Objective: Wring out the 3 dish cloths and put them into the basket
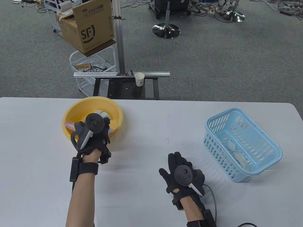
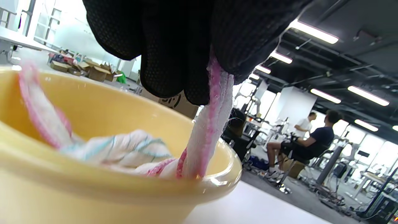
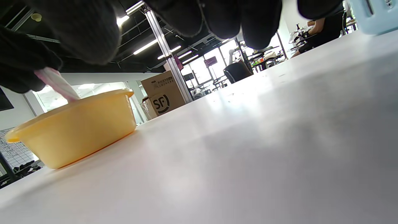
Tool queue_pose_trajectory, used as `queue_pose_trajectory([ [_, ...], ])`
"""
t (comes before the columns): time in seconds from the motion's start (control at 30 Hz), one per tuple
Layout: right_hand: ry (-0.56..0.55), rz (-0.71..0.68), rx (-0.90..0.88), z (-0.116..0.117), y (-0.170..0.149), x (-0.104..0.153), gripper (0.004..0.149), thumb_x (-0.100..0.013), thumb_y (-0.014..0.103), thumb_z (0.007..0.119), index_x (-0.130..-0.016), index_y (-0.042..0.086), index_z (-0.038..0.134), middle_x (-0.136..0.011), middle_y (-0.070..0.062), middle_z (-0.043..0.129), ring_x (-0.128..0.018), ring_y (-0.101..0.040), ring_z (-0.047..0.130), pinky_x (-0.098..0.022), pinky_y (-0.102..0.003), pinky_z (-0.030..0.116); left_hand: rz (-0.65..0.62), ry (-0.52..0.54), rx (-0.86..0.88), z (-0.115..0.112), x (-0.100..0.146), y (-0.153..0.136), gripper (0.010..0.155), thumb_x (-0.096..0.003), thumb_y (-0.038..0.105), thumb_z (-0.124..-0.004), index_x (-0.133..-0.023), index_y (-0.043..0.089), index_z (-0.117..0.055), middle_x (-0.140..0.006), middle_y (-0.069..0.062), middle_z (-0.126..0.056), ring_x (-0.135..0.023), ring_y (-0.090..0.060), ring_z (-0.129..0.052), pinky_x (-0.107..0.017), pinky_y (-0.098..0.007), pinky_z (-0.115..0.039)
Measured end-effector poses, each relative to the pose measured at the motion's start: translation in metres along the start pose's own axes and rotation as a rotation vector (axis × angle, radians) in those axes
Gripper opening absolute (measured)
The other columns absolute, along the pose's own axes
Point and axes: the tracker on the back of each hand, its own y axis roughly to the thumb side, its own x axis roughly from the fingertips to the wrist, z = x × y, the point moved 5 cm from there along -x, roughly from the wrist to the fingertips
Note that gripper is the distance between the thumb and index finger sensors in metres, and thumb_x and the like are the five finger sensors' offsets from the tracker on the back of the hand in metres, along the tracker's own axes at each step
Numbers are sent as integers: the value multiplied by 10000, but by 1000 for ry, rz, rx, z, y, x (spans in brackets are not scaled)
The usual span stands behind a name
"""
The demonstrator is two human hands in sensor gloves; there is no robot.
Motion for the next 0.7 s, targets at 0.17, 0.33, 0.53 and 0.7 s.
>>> queue_pose_trajectory([
  [0.17, 8, -15, 8, 2, 5, 0, 793, -521, 621, 732, -1083, 143, 440, -1133, -209, 452, -993, -516, 594, -681, -727, 492, -56, 54, 16, 39, 17, 13, 459, -474, 290, -849, -933, 277, -849, -842, 18, -933, -746, -246, -957, -667, -521, -737],
  [0.33, 12, -28, 3, 5, 9, 0, 795, -520, 617, 735, -1083, 143, 436, -1135, -208, 446, -996, -515, 586, -681, -729, 486, -127, 128, 21, 80, 36, 30, 461, -479, 288, -836, -940, 277, -837, -849, 16, -919, -747, -245, -946, -670, -522, -729],
  [0.53, 3, -48, -12, 5, 14, 0, 807, -517, 621, 738, -1085, 144, 418, -1137, -208, 431, -1003, -518, 566, -684, -732, 475, -213, 201, 49, 124, 59, 54, 462, -479, 289, -835, -941, 279, -835, -849, 18, -918, -748, -243, -944, -672, -519, -729],
  [0.7, -8, -78, -1, 4, 21, 1, 828, -511, 637, 734, -1088, 150, 393, -1143, -204, 404, -1014, -515, 538, -688, -734, 461, -306, 253, 84, 153, 82, 81, 462, -480, 290, -833, -942, 279, -833, -849, 20, -918, -748, -242, -944, -673, -518, -728],
])
